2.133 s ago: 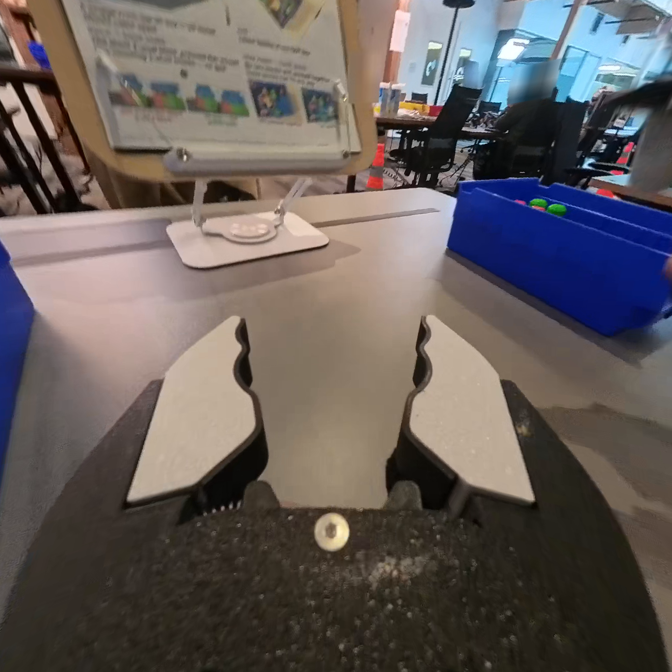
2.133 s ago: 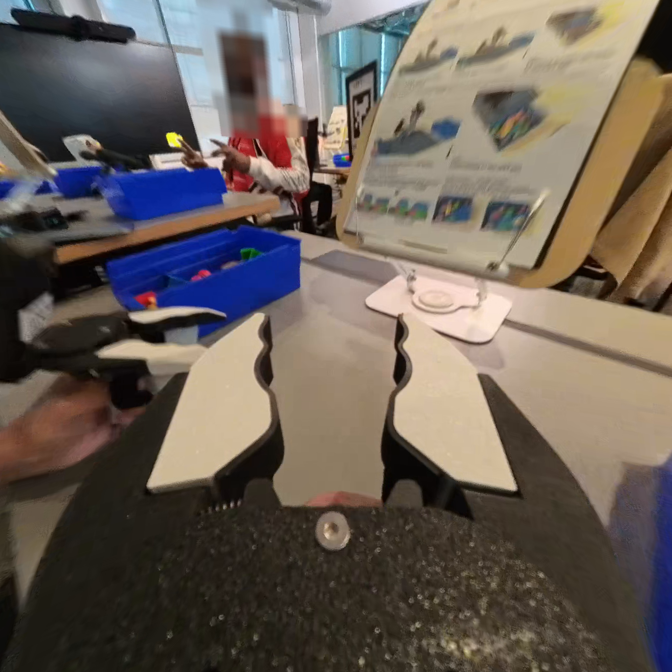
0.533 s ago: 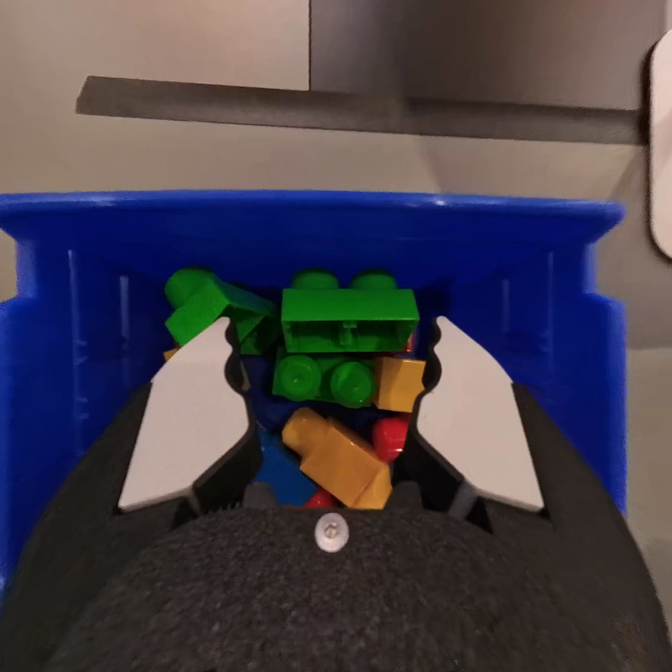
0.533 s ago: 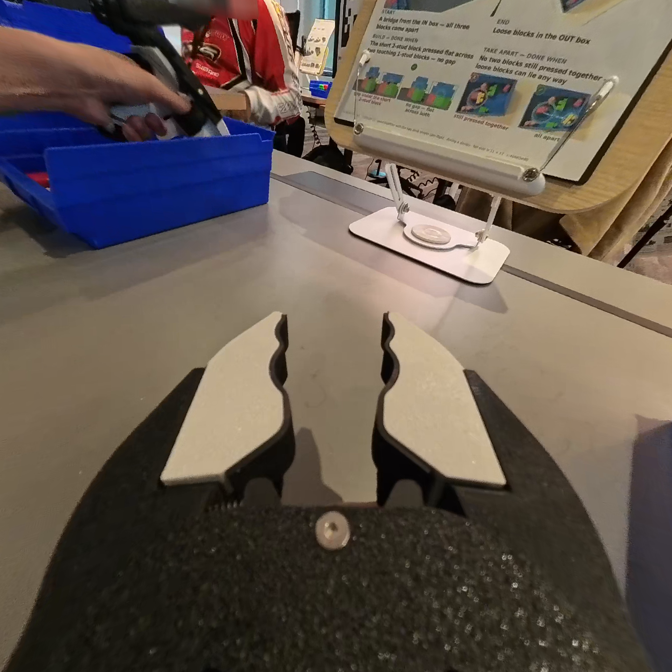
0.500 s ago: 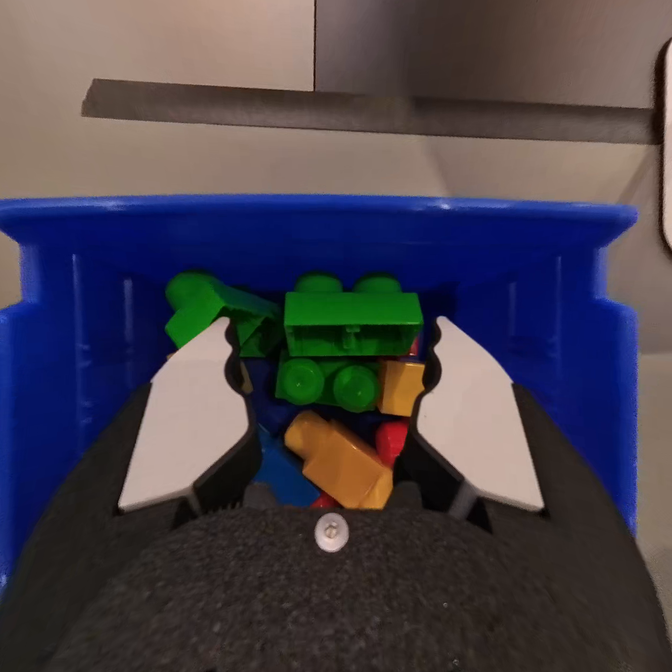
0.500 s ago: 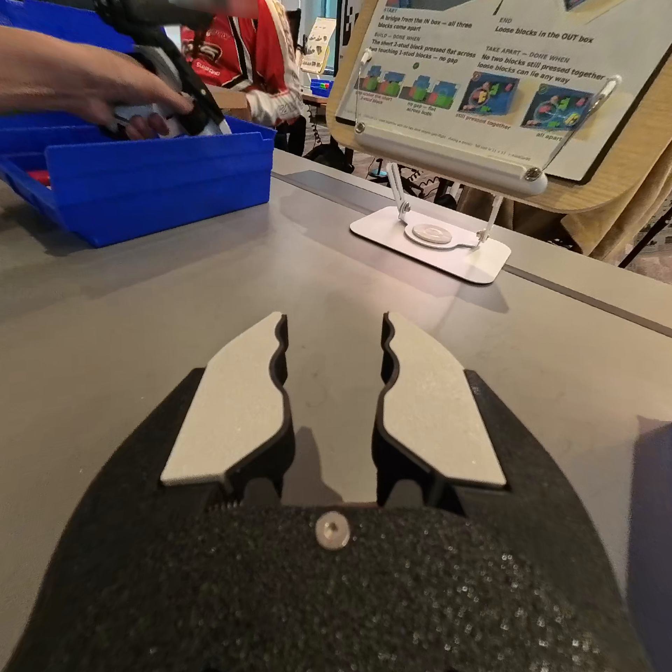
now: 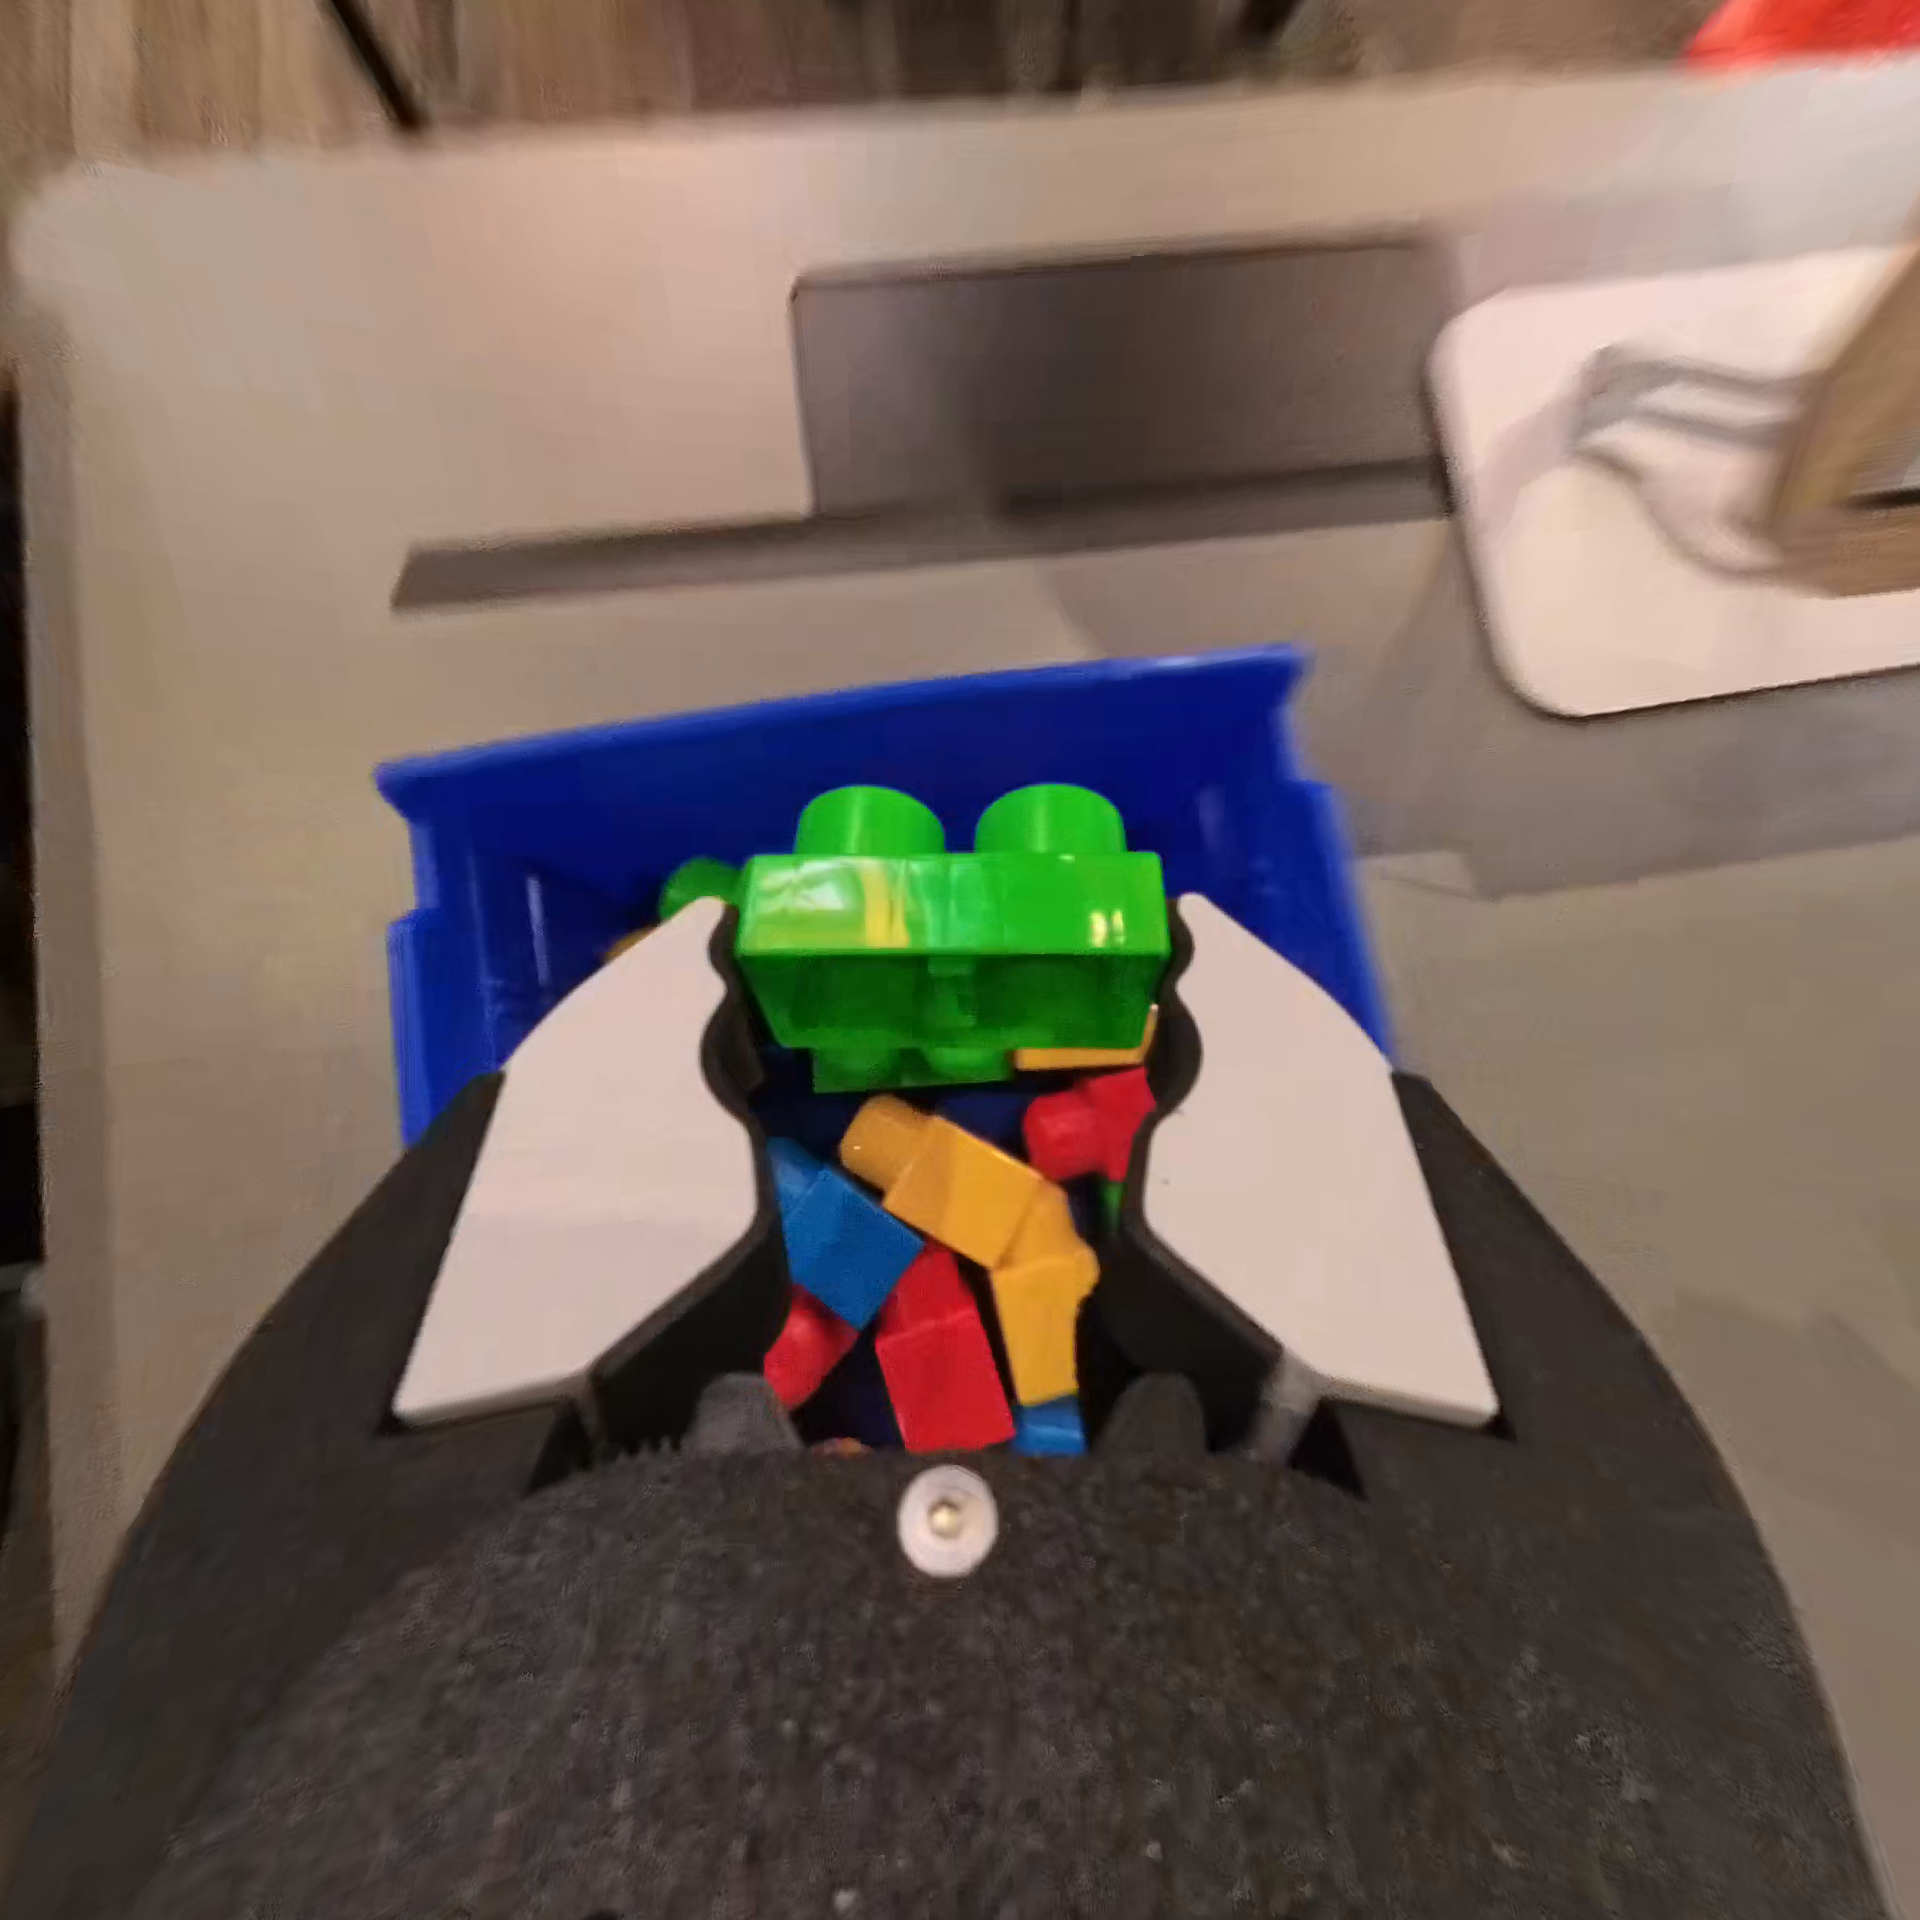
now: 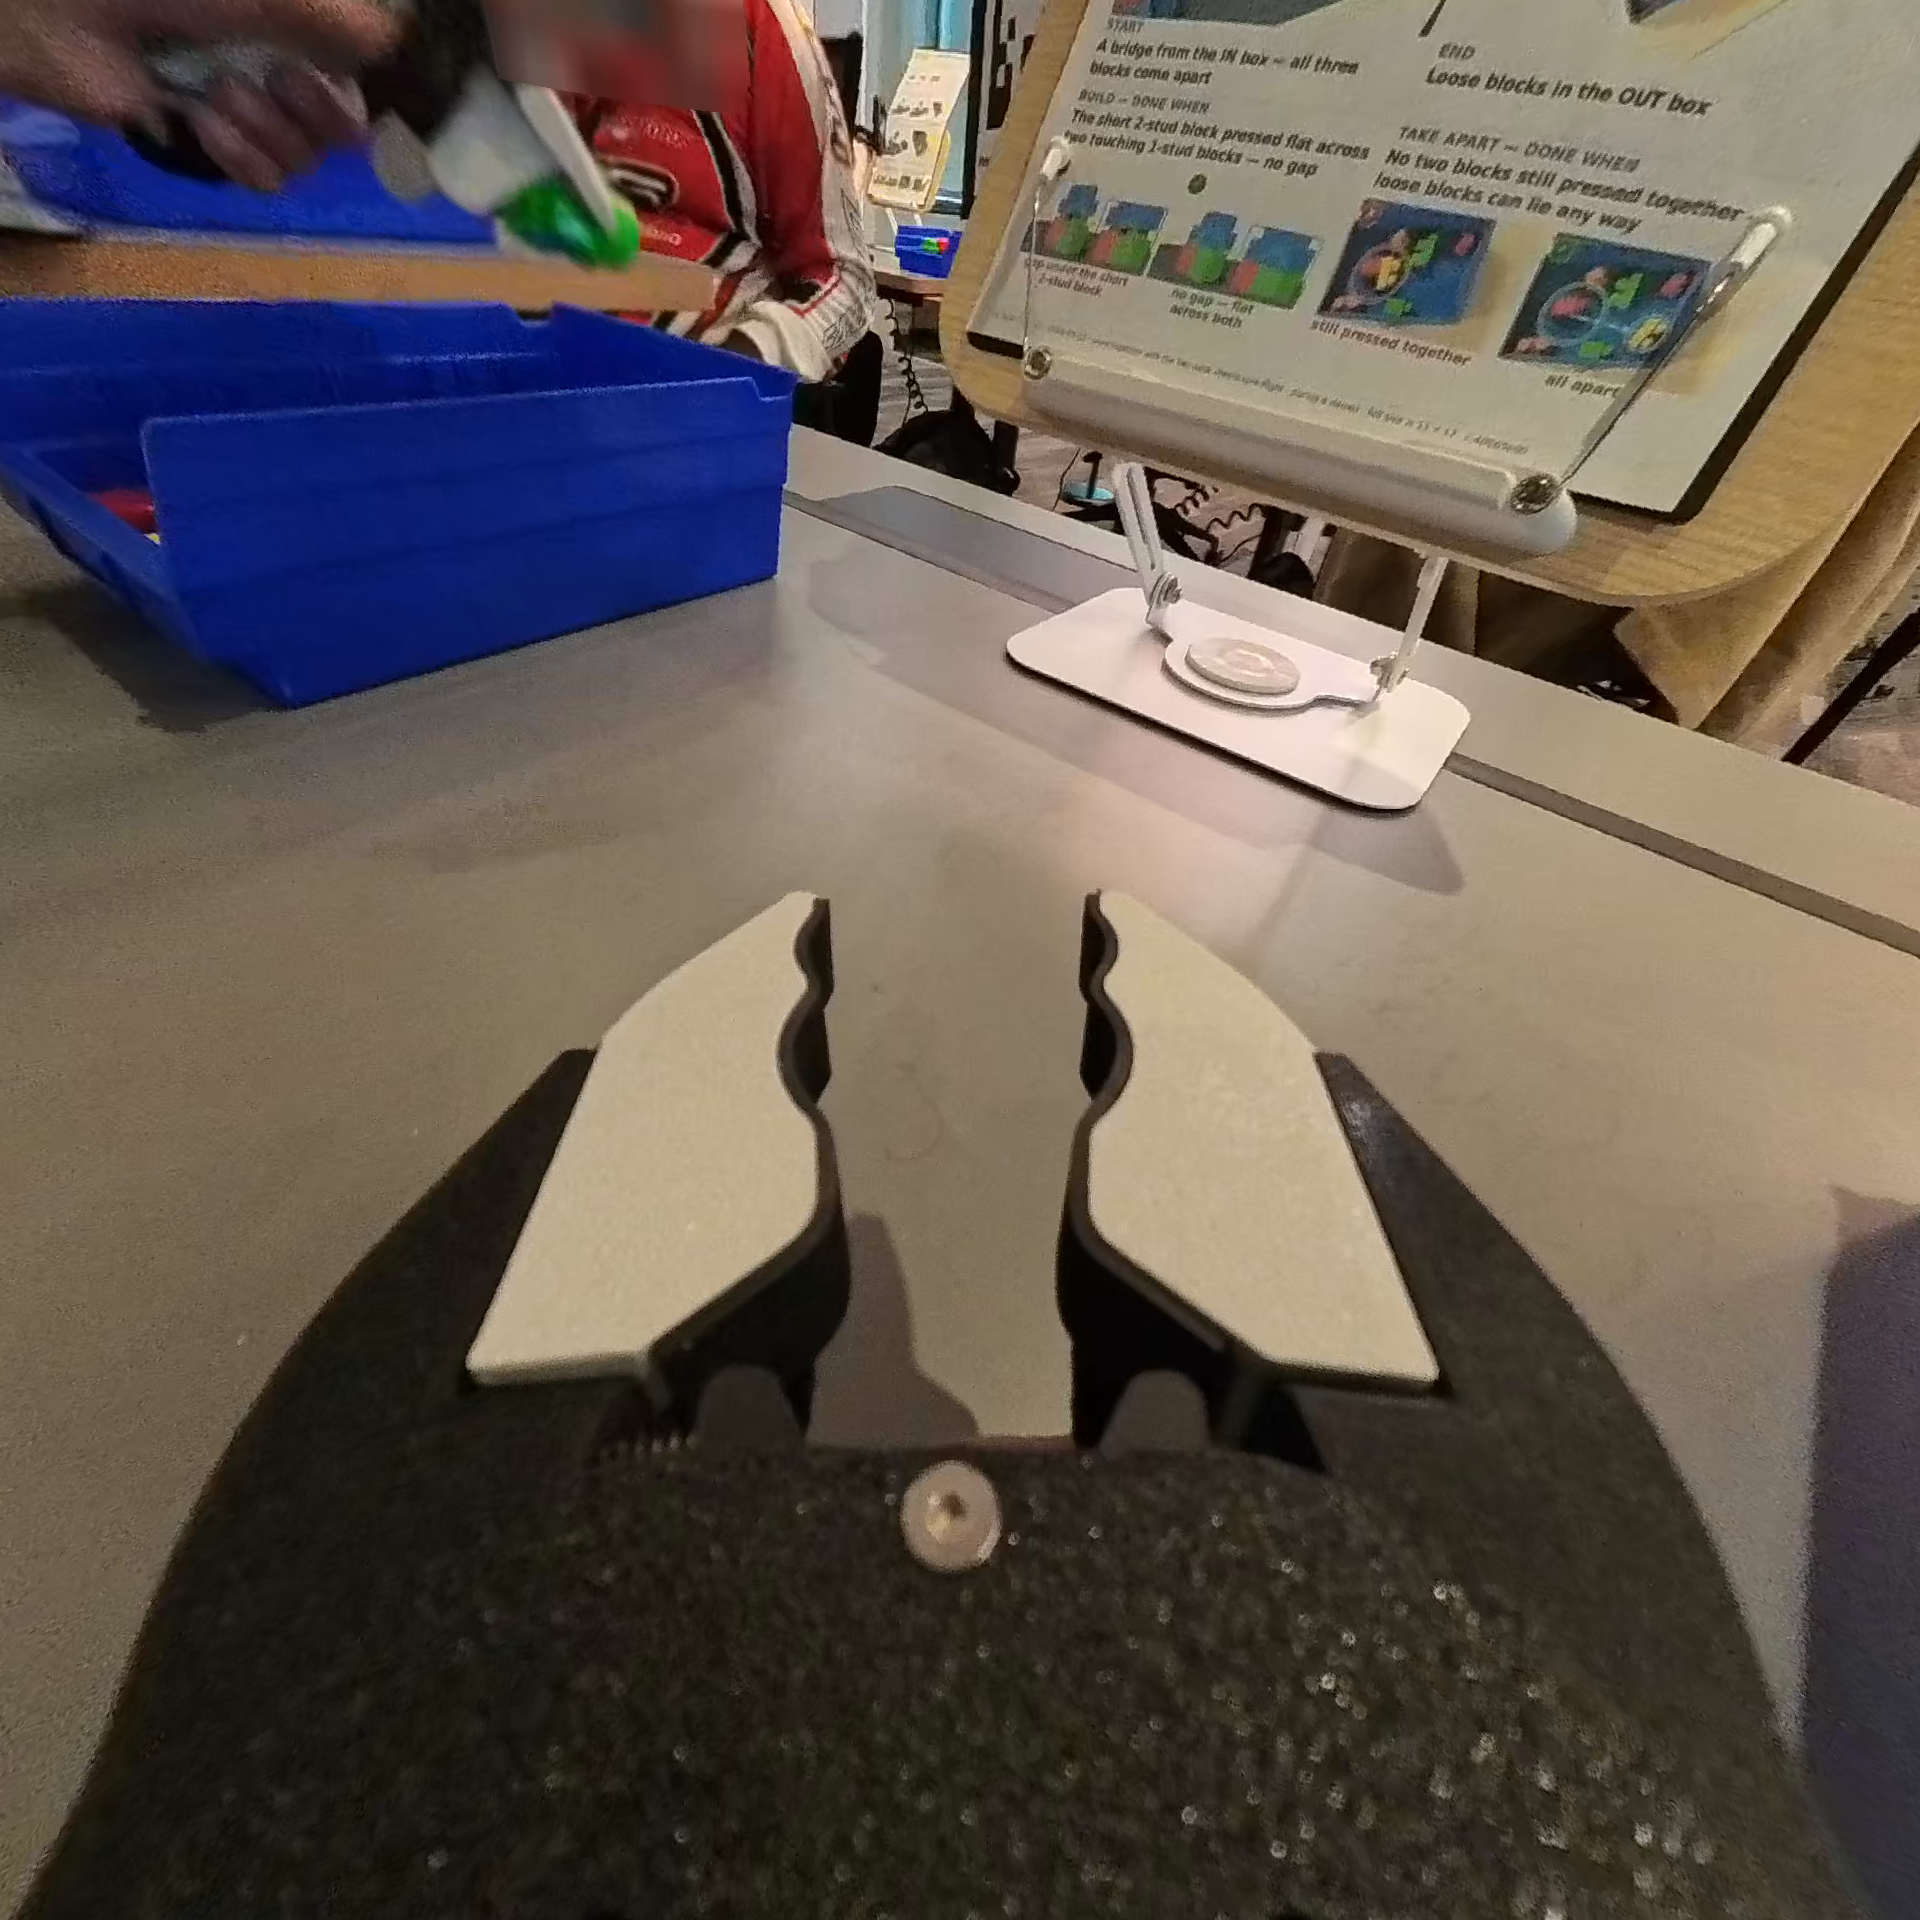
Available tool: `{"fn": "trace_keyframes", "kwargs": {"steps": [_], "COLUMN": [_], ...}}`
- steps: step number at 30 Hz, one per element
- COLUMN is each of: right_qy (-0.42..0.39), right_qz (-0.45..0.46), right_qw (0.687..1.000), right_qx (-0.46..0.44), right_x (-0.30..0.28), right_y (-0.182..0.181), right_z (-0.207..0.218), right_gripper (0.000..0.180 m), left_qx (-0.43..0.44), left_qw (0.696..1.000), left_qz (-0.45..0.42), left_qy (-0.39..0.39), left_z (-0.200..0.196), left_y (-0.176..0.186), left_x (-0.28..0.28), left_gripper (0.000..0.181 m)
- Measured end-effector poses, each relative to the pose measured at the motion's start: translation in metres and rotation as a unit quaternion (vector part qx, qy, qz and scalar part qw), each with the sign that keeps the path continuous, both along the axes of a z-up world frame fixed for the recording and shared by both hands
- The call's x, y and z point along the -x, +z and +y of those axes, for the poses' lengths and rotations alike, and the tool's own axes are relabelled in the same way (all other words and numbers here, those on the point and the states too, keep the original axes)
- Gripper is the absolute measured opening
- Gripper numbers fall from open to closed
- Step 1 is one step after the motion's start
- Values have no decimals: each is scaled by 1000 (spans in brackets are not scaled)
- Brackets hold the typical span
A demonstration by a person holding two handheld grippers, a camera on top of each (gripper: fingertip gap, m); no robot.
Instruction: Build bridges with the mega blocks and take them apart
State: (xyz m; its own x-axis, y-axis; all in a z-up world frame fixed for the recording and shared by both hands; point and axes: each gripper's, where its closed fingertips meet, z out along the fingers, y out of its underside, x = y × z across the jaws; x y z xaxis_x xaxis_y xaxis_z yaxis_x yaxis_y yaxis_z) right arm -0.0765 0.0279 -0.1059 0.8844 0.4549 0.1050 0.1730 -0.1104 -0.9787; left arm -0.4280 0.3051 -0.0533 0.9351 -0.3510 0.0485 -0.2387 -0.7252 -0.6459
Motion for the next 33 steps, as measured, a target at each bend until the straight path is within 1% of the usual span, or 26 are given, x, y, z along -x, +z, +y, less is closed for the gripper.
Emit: {"fn": "trace_keyframes", "kwargs": {"steps": [3,4,6,8,10,12,14,15,17,19,21,25,31,32,33], "right_qy": [-5,-7,-12,-15,-18,-19,-21,-21,-21,-19,-18,-16,-13,-13,-12], "right_qz": [11,15,23,34,42,47,48,49,52,56,53,46,48,48,49], "right_qw": [1000,1000,1000,999,999,998,998,998,998,998,998,999,999,999,999], "right_qx": [-5,-9,-16,-22,-27,-28,-26,-27,-26,-26,-24,-24,-17,-16,-16], "right_x": [-3,-4,-8,-10,-12,-14,-15,-16,-17,-17,-16,-15,-14,-15,-14], "right_y": [3,6,9,13,16,17,16,17,17,17,16,15,12,12,12], "right_z": [0,0,1,1,1,1,1,0,0,-1,-1,-2,-3,-3,-3], "right_gripper": [45,45,45,45,44,44,43,43,43,43,43,43,43,43,43], "left_qx": [-75,-94,-111,-112,-98,-74,-49,-35,-19,-24,-17,7,30,31,29], "left_qw": [991,984,975,961,950,936,923,914,899,887,878,876,867,866,867], "left_qz": [-60,-74,-64,-60,-41,3,49,58,69,62,34,13,-2,-2,-3], "left_qy": [-97,-134,-181,-245,-293,-344,-378,-401,-433,-457,-478,-483,-498,-498,-498], "left_z": [-40,-58,-91,-126,-153,-174,-186,-192,-197,-196,-196,-189,-198,-200,-203], "left_y": [61,74,76,60,28,-14,-55,-71,-94,-104,-109,-124,-132,-132,-131], "left_x": [-42,-60,-94,-140,-186,-227,-254,-266,-280,-288,-294,-294,-292,-291,-289], "left_gripper": [75,75,75,75,75,75,75,75,75,75,75,75,75,78,87]}}
